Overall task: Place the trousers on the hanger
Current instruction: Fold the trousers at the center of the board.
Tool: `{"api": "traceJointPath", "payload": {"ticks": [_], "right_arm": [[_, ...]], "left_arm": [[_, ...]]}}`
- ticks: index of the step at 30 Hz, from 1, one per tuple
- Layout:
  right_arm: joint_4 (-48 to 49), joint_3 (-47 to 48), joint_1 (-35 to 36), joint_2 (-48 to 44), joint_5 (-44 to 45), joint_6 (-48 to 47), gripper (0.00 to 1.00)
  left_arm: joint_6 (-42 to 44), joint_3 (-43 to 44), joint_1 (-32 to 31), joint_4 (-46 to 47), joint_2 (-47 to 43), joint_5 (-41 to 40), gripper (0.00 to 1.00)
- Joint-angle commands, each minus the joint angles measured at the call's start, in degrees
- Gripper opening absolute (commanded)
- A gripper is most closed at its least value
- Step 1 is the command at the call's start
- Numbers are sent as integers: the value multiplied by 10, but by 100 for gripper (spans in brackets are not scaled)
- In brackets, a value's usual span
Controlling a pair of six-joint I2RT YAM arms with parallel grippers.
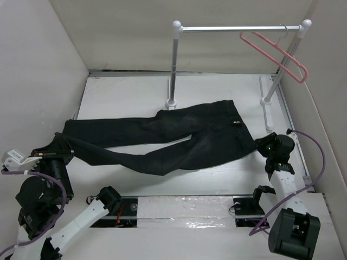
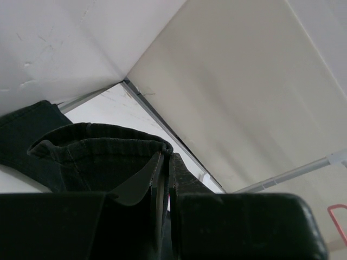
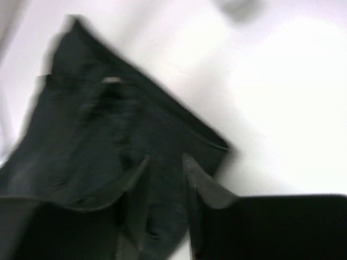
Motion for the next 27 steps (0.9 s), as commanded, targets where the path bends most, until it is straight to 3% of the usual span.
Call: {"api": "traceJointPath", "payload": {"ticks": [1, 2, 3, 5, 9, 14, 17, 18, 19, 27], "right_arm": [[-67, 1, -22, -6, 25, -23, 41], [-71, 6, -22, 0, 31, -25, 47], [-87, 11, -22, 10, 35, -31, 60], [-94, 23, -29, 49, 22, -38, 71], [-57, 27, -35, 112, -34, -42, 71], [-38, 40, -40, 175, -47, -35, 56], [-1, 35, -52, 174, -41, -11, 26], [0, 37, -52, 160, -38, -1, 9], [-10, 43, -58, 148, -29, 3, 2], [-158, 132, -130, -29, 127, -19, 0]], "left_arm": [[33, -4, 31, 67, 16, 74, 0], [34, -6, 37, 69, 16, 94, 0], [35, -8, 37, 72, 15, 101, 0], [41, -11, 45, 79, 9, 111, 0], [44, -15, 45, 82, -5, 112, 0], [45, -17, 45, 83, -15, 105, 0], [48, -17, 45, 81, -17, 100, 0], [47, -17, 45, 81, -16, 99, 0], [47, -20, 45, 81, -15, 99, 0], [49, -17, 45, 84, 8, 92, 0]]}}
